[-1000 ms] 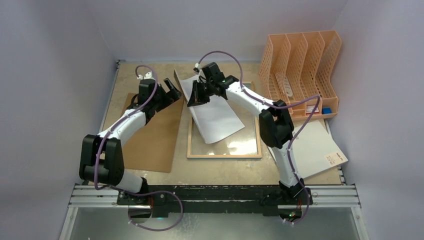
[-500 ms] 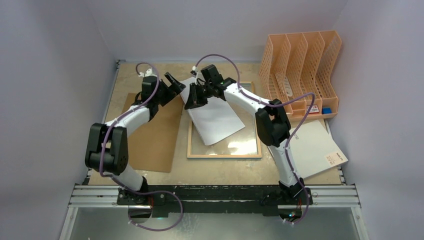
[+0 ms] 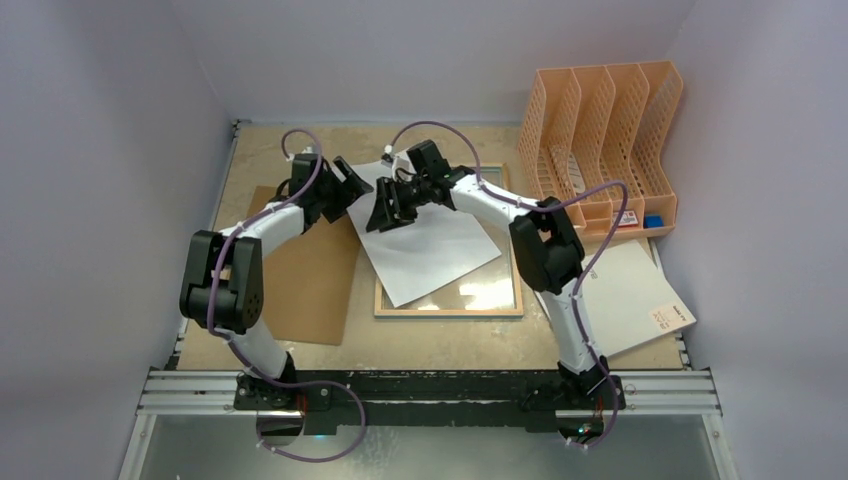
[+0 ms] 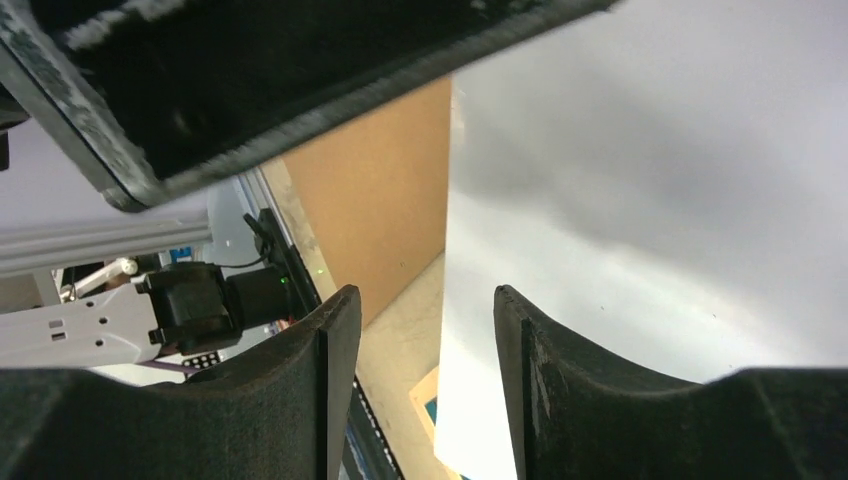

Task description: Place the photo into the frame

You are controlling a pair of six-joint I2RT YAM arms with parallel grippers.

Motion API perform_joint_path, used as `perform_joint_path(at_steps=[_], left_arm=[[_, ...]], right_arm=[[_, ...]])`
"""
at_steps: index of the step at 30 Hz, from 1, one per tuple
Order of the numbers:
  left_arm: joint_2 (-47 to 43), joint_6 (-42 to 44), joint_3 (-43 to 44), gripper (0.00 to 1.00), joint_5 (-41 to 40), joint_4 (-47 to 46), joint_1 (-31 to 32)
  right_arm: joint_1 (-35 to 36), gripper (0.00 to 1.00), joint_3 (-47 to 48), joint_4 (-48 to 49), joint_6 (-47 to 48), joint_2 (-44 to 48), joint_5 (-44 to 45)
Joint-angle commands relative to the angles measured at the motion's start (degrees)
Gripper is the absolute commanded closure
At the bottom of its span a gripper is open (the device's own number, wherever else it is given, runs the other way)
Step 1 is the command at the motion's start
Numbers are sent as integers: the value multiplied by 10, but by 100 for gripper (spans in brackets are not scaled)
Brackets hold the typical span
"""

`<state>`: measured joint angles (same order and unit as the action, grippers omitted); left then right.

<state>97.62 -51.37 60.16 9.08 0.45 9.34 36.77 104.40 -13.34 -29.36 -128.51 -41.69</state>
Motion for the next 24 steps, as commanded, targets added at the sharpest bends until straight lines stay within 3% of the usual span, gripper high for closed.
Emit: perform_joint_path(at_steps=[1,6,8,12,18,24], left_arm=[[7,27,-29,25,42,-59,-10],[-1,37,-75,42,63,-123,-16],[-3,37,-85,66,71,-149,-17],[0,50,-79,99,98,-176,-19],[25,97,-15,100,207,-126,-34],[96,175,136,100,339,59,-44]], right_arm=[[-29,45,-45,50,-5,77,-17],[-70,47,-114,98,-35,128,5],[-86,47,-137,114,-44,146,15],[-112,48,-154,104,-48,169,41],[-142,49,-153,58,-30,196,89],[-171,49,-151,9,-25,216,126]])
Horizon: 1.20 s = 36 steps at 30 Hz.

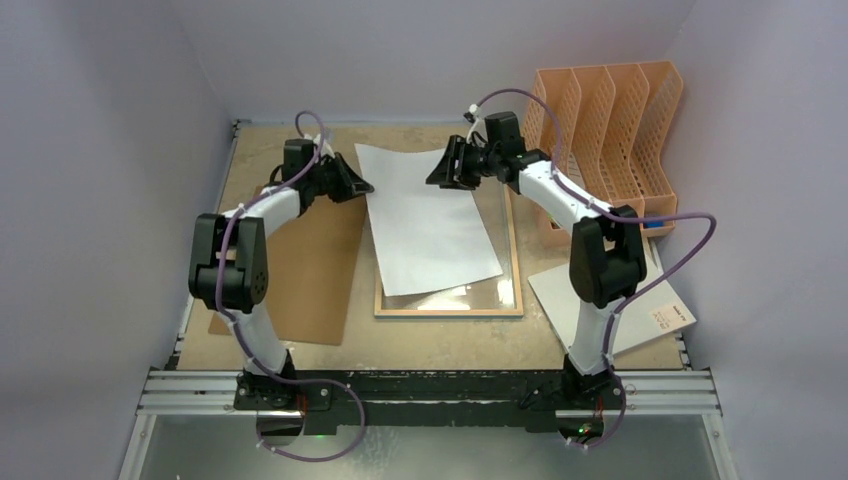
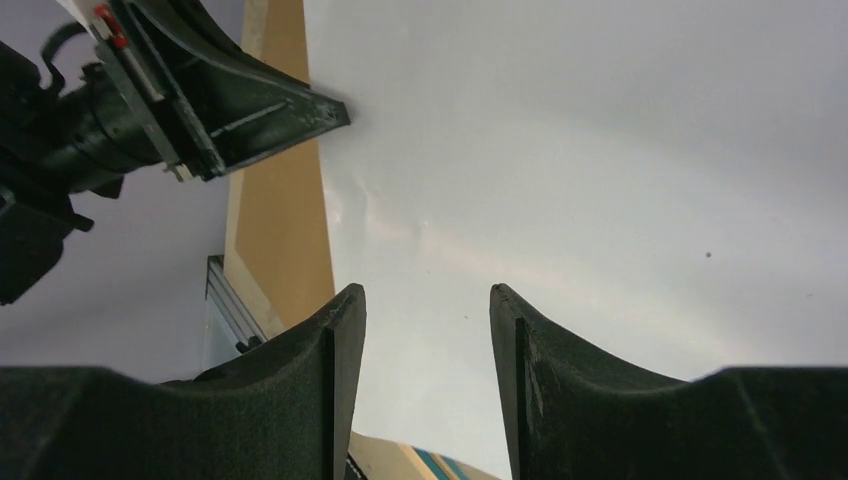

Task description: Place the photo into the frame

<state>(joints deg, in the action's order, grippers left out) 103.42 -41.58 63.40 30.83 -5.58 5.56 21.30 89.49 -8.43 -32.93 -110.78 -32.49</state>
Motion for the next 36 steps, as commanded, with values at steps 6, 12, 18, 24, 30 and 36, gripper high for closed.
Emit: perform_joint_path(at_steps=[6,12,18,24,30,36], left_arm=[[87,113,165,100,167,182,-5],[136,79,198,100,173,154,25],[158,7,189,100,164,98,32],[154,-23,168,100,151,37,44],[152,-45,154,100,134,6,60],[138,-69,132,100,91,-14,69]], right_arm=[[-26,48,-2,-58,12,40,49],[-26,49,10,-66,6,26,59],[-26,49,6,-59,1,23,60],[-26,49,-7,-49,-6,30,62],[-27,49,-12,-48,-6,33,68],[-27,49,-24,-47,-5,40,80]])
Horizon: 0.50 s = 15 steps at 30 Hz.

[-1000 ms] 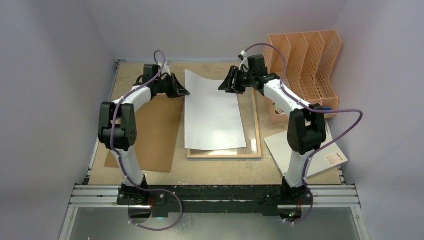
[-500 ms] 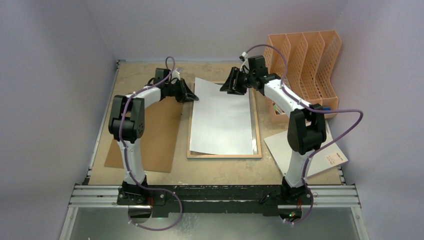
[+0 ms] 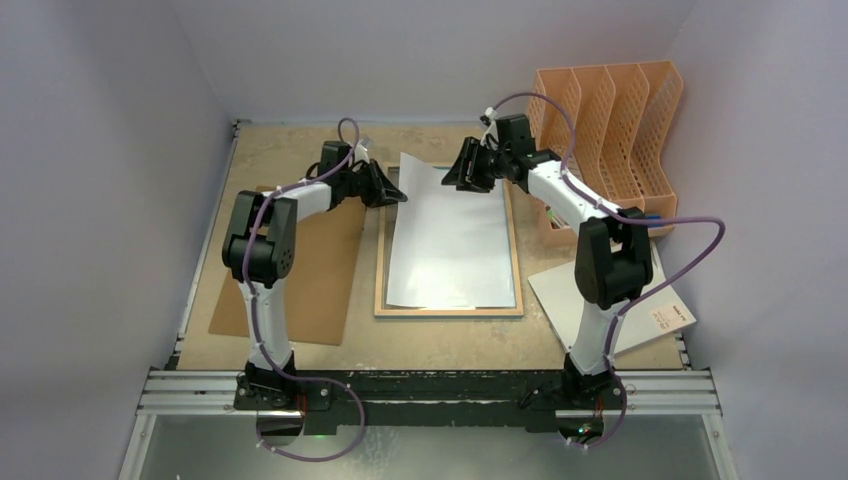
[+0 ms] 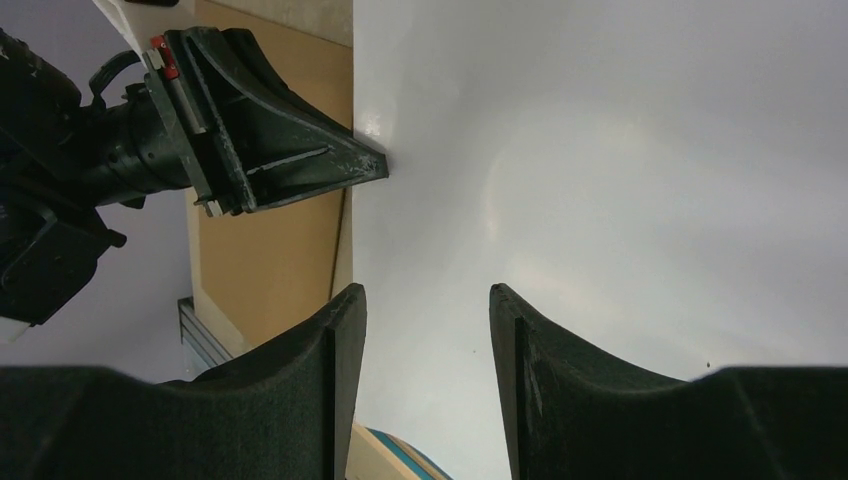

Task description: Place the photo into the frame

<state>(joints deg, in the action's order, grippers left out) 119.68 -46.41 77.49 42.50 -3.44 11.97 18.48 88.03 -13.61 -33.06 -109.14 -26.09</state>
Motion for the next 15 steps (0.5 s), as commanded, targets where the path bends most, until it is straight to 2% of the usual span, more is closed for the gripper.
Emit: perform_joint_path(at_steps=[1,6,11,15], left_arm=[[-24,-20,-10,100,-24,-34,5],[-32,22,7,99,-67,49,5],[-42,58,31,73,-101,120,5],[-52,72,26,63,-121,148,5]], right_arm=[[1,49,-11,4,-4,25,17],[0,48,-14,0,0,32,32],[0,47,-13,-9,10,38,50],[0,47,-14,-13,14,39,55]])
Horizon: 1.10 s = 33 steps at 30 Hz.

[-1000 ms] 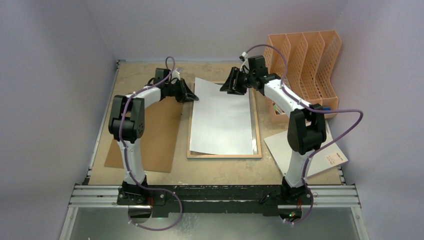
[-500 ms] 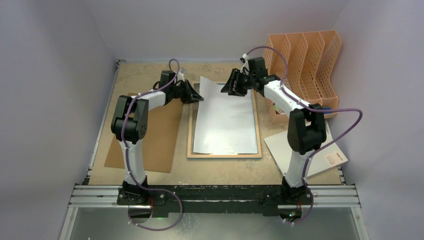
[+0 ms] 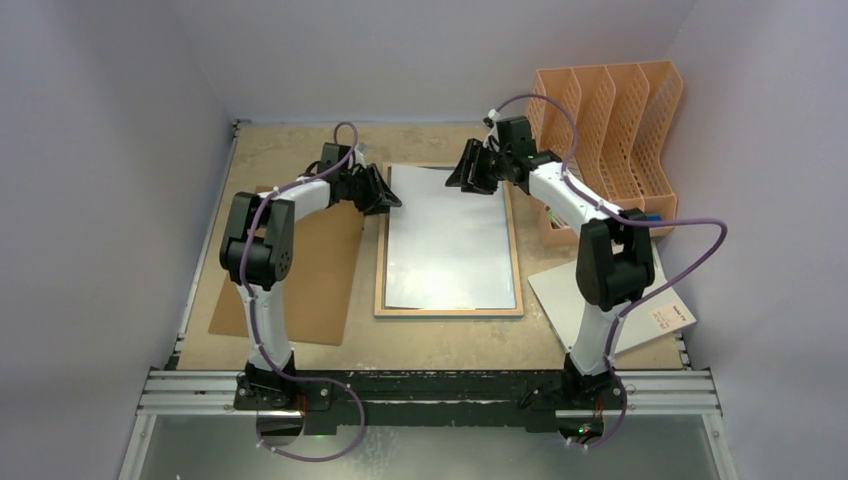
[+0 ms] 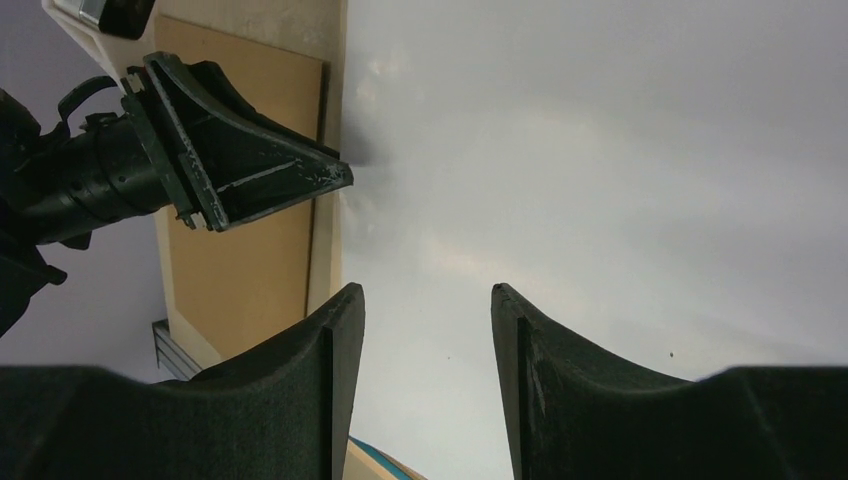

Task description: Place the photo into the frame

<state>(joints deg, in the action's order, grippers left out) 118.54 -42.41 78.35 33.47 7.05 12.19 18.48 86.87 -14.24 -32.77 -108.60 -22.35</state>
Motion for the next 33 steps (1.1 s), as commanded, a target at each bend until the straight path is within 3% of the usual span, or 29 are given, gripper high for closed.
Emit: perform_joint_path(at_steps=[1,16,22,33], left_arm=[[-46,34,16,61,-36,49,3],[-111,147,49,39,-177,195,-6],[-148,207,60,12,-276,237,-48],[-135,252,54,9,-402,204,-179]], right_arm=[[0,47,-2,-7,11,34,18],[0,45,-21,27,7,46,42],[10,43,-50,108,-51,48,11],[124,39,22,163,-129,-19,24]])
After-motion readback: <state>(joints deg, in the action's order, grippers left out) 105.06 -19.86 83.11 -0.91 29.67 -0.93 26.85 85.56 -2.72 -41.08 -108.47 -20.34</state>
